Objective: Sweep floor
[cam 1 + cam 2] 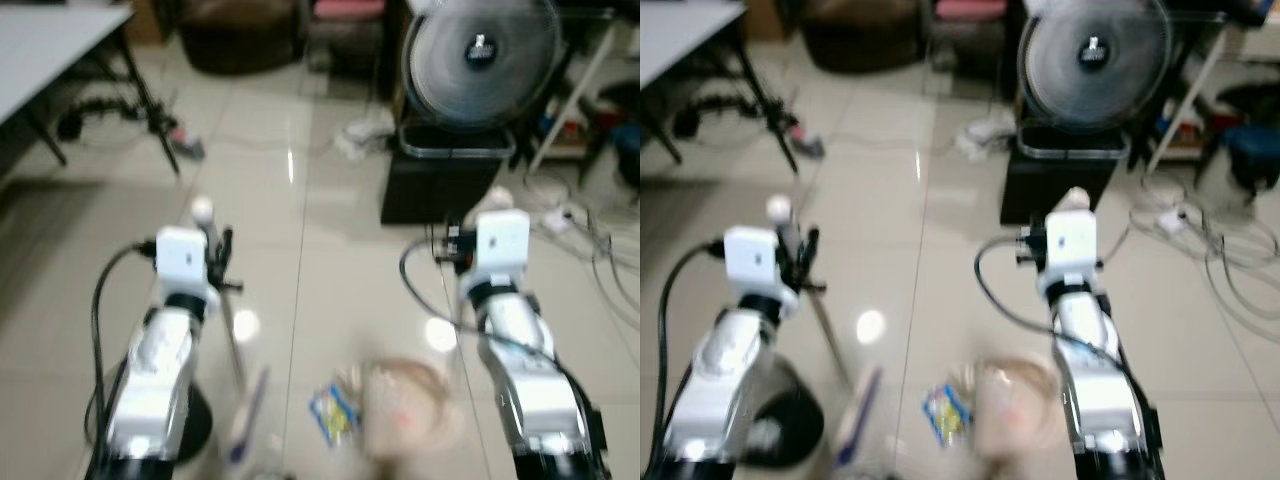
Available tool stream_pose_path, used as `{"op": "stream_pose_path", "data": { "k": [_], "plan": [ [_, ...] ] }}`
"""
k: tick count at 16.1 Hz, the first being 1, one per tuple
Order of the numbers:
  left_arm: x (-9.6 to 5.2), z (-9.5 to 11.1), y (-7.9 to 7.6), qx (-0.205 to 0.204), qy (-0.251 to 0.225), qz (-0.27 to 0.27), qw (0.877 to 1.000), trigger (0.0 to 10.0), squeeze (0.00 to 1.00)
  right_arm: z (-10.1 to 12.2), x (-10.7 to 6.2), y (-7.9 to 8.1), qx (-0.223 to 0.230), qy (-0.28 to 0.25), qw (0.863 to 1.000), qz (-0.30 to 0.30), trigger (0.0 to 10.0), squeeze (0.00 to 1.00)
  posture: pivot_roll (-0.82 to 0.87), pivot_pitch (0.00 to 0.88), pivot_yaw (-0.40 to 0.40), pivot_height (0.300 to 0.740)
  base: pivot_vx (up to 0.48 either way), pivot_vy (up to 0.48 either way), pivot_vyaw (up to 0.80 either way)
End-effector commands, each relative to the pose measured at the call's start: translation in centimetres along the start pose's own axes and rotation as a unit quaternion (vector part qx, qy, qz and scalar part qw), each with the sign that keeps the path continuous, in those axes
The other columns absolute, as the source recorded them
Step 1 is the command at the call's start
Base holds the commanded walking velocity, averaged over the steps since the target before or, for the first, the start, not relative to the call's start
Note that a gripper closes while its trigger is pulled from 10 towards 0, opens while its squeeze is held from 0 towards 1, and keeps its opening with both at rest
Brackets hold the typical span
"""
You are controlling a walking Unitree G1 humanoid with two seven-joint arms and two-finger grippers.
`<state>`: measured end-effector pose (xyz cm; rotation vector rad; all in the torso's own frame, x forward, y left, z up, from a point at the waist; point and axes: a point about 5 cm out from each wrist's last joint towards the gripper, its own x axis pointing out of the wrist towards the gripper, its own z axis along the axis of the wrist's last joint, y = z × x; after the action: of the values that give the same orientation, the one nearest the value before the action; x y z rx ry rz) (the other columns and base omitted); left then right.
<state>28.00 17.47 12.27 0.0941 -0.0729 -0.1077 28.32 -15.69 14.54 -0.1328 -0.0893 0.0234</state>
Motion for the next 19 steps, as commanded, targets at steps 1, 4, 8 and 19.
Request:
{"op": "stream_pose_path", "data": {
  "k": [1,4,8,19],
  "plan": [
    [0.2,0.9,-0.7,-0.009,-0.026,-0.011,1.000,10.0,0.00,0.4,-0.2,-1.1,-0.020,-0.013,1.000,-0.018,10.0,0.00,-0.01,0.065,0.032,0.740,0.000,0.000,0.00],
    [0.4,1.0,-0.4,0.000,-0.031,-0.008,1.000,10.0,0.00,0.4,-0.1,-1.4,-0.039,-0.027,0.998,-0.033,10.0,0.00,0.00,0.078,0.037,0.740,0.000,0.000,0.00],
    [2.1,1.6,0.3,-0.013,-0.057,0.006,0.998,10.0,0.00,0.5,0.7,-1.8,-0.042,-0.059,0.997,-0.021,10.0,0.00,0.01,0.138,0.053,0.740,0.000,0.000,0.00],
    [4.1,0.9,-1.6,-0.029,-0.069,-0.028,0.997,10.0,0.00,0.8,4.9,-0.7,-0.099,-0.133,0.986,0.013,10.0,0.00,0.03,0.278,0.093,0.740,0.000,0.000,0.00]
  ]
}}
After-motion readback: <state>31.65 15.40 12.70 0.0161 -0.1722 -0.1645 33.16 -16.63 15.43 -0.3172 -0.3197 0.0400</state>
